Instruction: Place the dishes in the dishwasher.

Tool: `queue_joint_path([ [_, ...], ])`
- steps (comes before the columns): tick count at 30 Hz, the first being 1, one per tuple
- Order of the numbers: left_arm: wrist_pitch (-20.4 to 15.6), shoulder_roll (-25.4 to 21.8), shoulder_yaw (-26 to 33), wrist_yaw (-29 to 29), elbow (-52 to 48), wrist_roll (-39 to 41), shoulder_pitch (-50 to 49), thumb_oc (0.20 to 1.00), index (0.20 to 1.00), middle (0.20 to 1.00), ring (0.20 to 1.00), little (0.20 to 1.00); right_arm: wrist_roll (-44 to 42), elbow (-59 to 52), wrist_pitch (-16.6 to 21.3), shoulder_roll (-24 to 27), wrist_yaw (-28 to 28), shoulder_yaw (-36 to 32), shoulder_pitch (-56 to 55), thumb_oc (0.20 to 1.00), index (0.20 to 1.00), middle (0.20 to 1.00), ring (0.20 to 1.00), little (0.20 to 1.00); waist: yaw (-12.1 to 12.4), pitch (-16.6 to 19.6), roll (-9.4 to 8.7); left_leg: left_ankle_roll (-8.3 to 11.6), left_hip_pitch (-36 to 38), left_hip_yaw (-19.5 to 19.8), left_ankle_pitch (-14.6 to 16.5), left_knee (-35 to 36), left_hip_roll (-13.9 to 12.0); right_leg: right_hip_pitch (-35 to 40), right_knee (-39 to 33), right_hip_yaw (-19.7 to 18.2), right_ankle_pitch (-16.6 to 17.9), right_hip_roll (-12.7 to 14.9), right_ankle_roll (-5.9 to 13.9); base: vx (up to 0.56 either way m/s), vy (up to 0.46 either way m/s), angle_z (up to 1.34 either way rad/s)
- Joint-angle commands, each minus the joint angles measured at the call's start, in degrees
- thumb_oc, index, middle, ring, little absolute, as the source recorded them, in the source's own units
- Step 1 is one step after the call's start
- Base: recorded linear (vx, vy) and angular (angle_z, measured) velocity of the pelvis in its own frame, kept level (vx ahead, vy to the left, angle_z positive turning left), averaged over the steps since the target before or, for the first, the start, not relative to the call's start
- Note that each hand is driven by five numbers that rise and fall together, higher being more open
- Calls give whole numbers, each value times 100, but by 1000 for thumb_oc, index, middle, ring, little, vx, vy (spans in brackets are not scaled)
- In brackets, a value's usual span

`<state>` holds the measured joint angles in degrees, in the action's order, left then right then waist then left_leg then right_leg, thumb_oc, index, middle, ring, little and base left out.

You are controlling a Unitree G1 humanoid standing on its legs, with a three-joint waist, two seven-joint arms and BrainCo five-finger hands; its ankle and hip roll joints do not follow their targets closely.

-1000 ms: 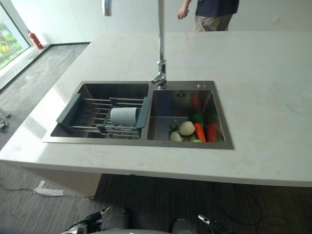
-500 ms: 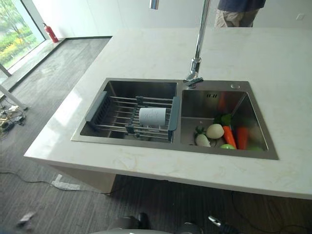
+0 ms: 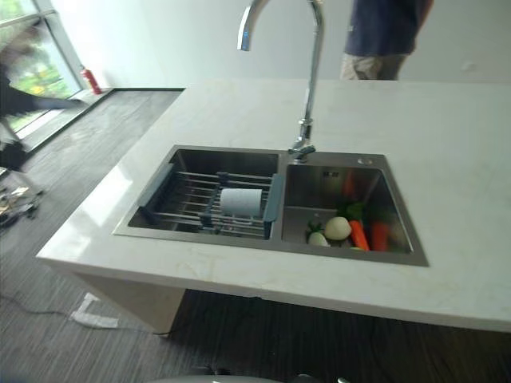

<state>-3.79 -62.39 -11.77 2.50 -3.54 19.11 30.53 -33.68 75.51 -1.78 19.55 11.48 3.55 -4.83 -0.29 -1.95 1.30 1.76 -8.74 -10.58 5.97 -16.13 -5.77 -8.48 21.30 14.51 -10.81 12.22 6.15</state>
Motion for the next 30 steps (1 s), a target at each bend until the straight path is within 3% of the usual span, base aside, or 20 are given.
queue_joint_path([
  [1,323,-38,623,415,1006,-410,246,1000,1000,1000,1000,1000,156,196,-20,-42,144,-209,36,1000,1000,1000,1000,1000,-52,-149,99,147,97,28,439,-106,-110,134,-411,-242,454,159,479,28,-89,-54],
  [5,748,689,-390,586,1442,-1293,702,1000,1000,1000,1000,1000,177,246,-25,-73,181,-97,20,1000,1000,1000,1000,1000,-380,-118,78,158,95,-137,439,-106,-187,-57,-411,-544,524,55,499,30,-82,-35],
  [7,917,980,-1026,731,2255,-1972,930,1000,1000,1000,1000,1000,242,237,17,-24,196,-49,-60,1000,1000,1000,1000,1000,-648,-153,112,186,179,-313,462,-106,-275,-130,-411,-764,545,-38,522,33,-57,-51],
  [11,1005,991,-1624,860,3161,-2434,1180,1000,1000,1000,1000,1000,259,183,-60,153,193,-59,-98,1000,1000,1000,1000,1000,-866,-232,185,214,221,-484,424,-106,-359,-225,-411,-926,599,-92,530,14,-1,-44],
  [13,934,932,-1754,854,3394,-2552,1243,1000,1000,1000,1000,1000,273,161,-79,206,212,-76,-126,1000,1000,1000,1000,1000,-914,-256,212,218,223,-525,418,-106,-368,-254,-411,-973,609,-103,535,18,14,-26],
  [18,650,839,-2074,742,3901,-3767,1319,1000,1000,1000,1000,1000,311,67,-176,339,336,-119,-134,1000,1000,1000,1000,1000,-1047,-383,305,225,154,-557,394,-106,-366,-395,-411,-1127,659,-119,548,13,7,-6],
  [23,746,760,-2184,324,3948,-4181,1387,1000,1000,1000,1000,1000,184,-7,-103,424,413,5,75,1000,1000,1000,1000,1000,-1042,-593,437,222,-11,-483,354,-106,-247,-550,-411,-1173,715,-50,547,-49,61,-10],
  [30,872,960,-2149,-91,3986,-4273,1372,1000,1000,1000,1000,1000,92,-73,-49,446,371,46,207,1000,1000,1000,1000,1000,-1032,-700,479,229,-172,-393,299,-106,-158,-694,-411,-1202,783,23,550,-5,39,3],
])
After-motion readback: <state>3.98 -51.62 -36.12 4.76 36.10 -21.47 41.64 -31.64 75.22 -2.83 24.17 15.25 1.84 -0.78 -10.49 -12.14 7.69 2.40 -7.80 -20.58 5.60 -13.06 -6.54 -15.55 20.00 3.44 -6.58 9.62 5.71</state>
